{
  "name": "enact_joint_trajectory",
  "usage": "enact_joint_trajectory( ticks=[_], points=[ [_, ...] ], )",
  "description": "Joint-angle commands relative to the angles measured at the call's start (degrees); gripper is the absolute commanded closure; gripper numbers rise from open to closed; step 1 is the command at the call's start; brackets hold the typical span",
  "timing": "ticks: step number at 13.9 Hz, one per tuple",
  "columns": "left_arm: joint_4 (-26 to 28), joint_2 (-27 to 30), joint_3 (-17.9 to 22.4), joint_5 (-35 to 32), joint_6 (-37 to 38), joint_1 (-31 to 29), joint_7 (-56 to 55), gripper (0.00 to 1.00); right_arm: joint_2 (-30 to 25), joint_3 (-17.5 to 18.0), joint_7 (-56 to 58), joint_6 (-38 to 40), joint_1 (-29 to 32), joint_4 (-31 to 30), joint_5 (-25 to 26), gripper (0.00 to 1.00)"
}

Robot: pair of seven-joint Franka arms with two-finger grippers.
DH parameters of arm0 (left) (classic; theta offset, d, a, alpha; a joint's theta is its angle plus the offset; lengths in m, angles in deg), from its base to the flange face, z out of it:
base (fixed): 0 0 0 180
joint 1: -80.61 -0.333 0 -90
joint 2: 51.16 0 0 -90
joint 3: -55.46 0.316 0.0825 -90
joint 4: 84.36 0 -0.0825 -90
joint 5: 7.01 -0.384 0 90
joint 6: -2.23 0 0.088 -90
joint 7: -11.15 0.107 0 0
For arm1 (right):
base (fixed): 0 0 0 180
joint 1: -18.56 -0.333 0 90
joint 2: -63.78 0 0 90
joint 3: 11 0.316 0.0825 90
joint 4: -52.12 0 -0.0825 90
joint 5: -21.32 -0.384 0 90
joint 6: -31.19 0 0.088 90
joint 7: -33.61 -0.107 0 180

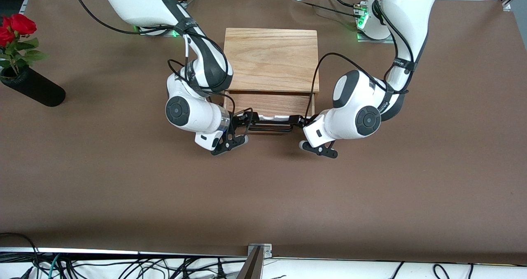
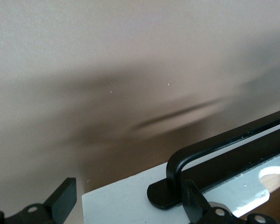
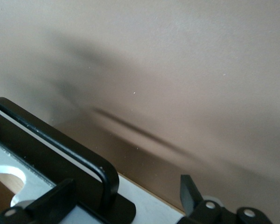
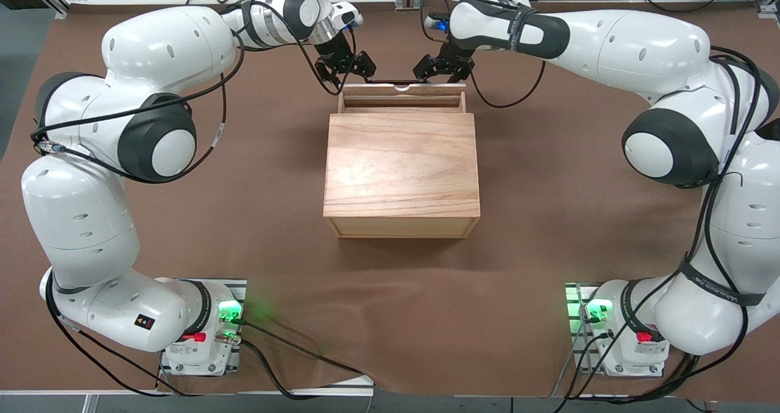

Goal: Close drawer with both arms simultaneously
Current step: 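Lower both grippers against the drawer front beside the black handle, then push the white drawer into the wooden box with both grippers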

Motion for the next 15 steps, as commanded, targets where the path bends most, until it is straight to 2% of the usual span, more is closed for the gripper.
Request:
enact_joint_trajectory(
  ticks=[1,7,12,15],
  points=[
    [3.3,1.4,0.5,0.5,6.2,0.7,1.4,0.00,0.8,0.3,-0.1,3.9,-0.6,1.2,-0.8,0.00],
    [3.3,1.7,0.5,0.5,10.6,0.7,1.0,0.00,0.0,0.4,-0.2,8.1,-0.9,1.3,-0.7,0.00],
    [3.3,1.7,0.5,0.4,14.0,0.7,0.4,0.00,-0.3,3.6,-6.9,9.5,-0.9,1.3,-0.7,0.00],
    [3.3,1.7,0.5,0.4,14.8,0.9,0.3,0.00,-0.8,3.8,-6.9,12.0,-0.8,1.3,-0.6,0.00]
  ],
)
